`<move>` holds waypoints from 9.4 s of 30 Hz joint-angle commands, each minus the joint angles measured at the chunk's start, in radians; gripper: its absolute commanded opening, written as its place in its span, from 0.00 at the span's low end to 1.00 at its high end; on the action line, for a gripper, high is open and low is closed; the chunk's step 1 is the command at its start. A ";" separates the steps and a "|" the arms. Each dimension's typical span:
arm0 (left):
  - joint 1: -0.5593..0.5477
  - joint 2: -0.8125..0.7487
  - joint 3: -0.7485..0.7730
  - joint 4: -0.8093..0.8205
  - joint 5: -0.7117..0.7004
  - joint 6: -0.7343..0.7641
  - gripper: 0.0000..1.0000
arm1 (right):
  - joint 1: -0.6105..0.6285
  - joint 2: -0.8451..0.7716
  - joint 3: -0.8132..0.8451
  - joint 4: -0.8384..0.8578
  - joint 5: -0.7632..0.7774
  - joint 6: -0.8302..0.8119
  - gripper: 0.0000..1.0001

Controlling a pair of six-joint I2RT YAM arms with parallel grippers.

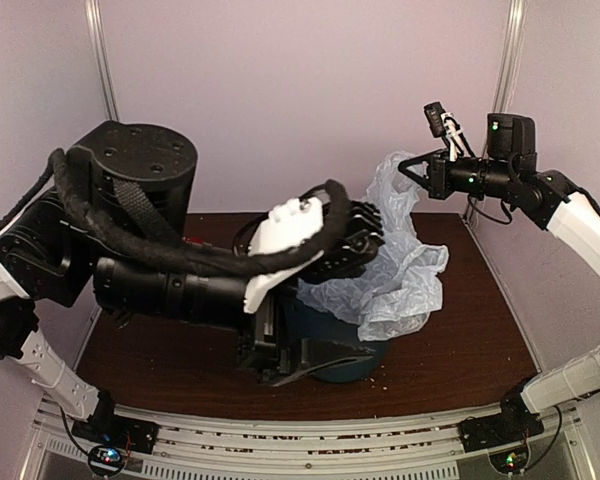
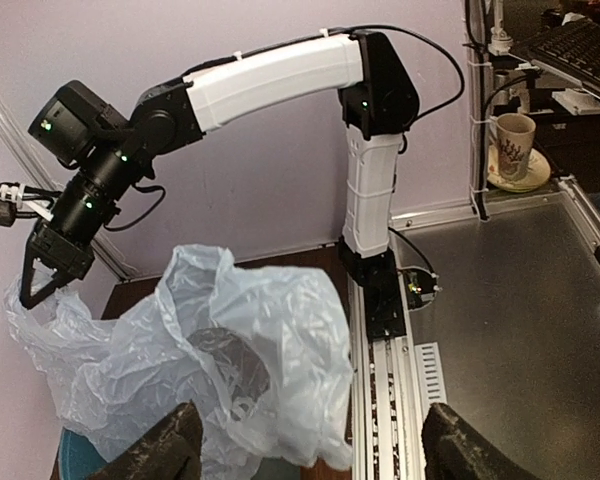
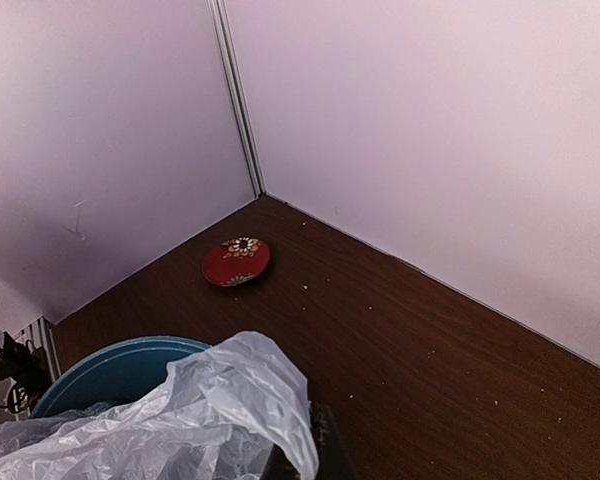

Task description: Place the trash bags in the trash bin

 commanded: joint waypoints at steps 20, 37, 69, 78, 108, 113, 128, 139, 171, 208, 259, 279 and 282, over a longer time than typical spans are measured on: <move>0.293 -0.044 -0.183 0.247 -0.351 -0.230 0.00 | 0.003 -0.127 -0.071 0.018 -0.042 -0.005 0.00; 0.522 -0.034 -0.403 0.288 -0.264 -0.312 0.00 | 0.004 -0.195 -0.151 -0.014 -0.088 -0.019 0.00; 0.505 -0.322 -0.652 0.288 0.064 -0.503 0.00 | -0.008 -0.505 -0.419 -0.307 -0.201 -0.220 0.00; 0.501 -0.374 -0.746 0.251 0.005 -0.525 0.00 | -0.008 -0.514 -0.459 -0.356 -0.187 -0.279 0.00; 0.501 -0.400 -0.889 0.350 -0.008 -0.472 0.00 | -0.011 -0.482 -0.459 -0.396 0.023 -0.465 0.00; 0.503 -0.381 -0.900 0.368 -0.045 -0.459 0.00 | -0.011 -0.476 -0.486 -0.380 0.051 -0.487 0.00; 0.527 -0.323 -0.918 0.423 -0.079 -0.425 0.00 | -0.011 -0.442 -0.576 -0.289 0.174 -0.478 0.00; 0.546 -0.330 -0.857 0.322 -0.003 -0.428 0.08 | -0.010 -0.492 -0.590 -0.241 0.281 -0.438 0.00; 0.312 -0.266 -0.314 0.042 0.063 -0.062 0.62 | 0.003 -0.416 -0.154 -0.590 -0.074 -0.666 0.51; 0.217 -0.040 -0.287 -0.058 -0.071 0.022 0.14 | 0.206 -0.346 -0.249 -0.491 0.092 -0.602 0.10; 0.238 -0.180 -0.580 -0.027 0.059 -0.074 0.00 | 0.201 -0.500 -0.408 -0.591 -0.092 -0.729 0.00; 0.239 -0.145 -0.829 0.231 -0.133 -0.128 0.00 | 0.210 -0.476 -0.619 -0.352 0.087 -0.699 0.00; 0.238 -0.126 -0.825 0.234 -0.128 -0.132 0.00 | 0.211 -0.486 -0.620 -0.349 0.088 -0.687 0.01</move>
